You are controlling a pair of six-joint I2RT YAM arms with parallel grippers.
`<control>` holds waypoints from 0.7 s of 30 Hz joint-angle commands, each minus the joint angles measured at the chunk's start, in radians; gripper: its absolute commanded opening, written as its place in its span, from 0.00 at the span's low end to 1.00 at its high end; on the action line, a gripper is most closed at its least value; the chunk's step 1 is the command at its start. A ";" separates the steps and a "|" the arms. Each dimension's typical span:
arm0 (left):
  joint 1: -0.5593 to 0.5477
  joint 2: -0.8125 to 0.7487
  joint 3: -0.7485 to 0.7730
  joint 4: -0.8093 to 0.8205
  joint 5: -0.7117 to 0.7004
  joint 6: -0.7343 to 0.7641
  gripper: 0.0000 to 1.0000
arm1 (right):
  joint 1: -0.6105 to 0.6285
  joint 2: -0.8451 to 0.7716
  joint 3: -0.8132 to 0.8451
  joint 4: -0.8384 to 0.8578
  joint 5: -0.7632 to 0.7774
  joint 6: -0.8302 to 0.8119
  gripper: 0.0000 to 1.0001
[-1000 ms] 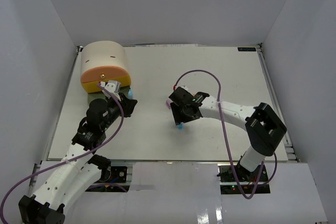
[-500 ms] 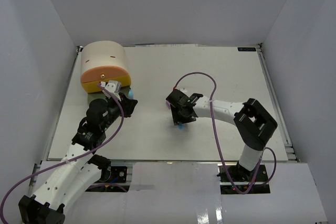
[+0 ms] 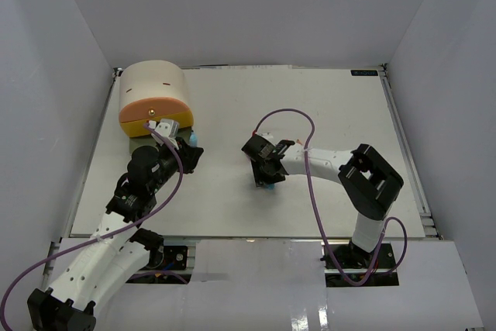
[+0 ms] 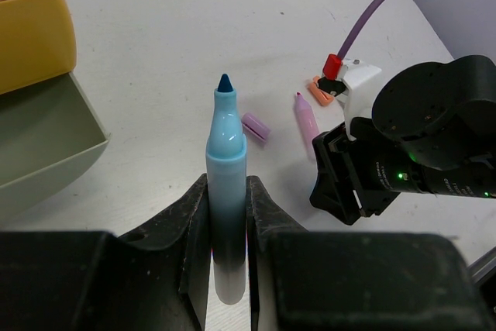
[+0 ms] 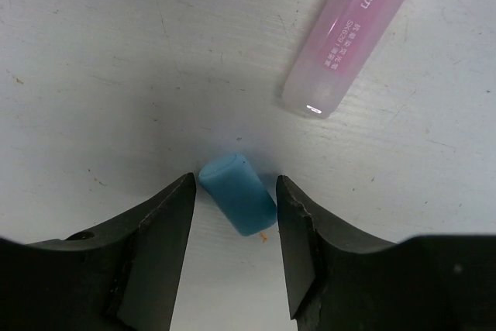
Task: Sort the stationery into containers
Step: Pick up the pen cap from the center of the board.
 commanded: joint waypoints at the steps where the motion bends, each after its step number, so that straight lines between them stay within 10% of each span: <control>1: 0.004 -0.010 -0.006 0.021 0.021 0.008 0.05 | 0.007 0.010 0.034 0.013 0.044 0.000 0.52; 21: 0.004 0.013 -0.010 0.047 0.107 0.017 0.05 | 0.012 -0.015 0.035 -0.025 -0.003 -0.128 0.32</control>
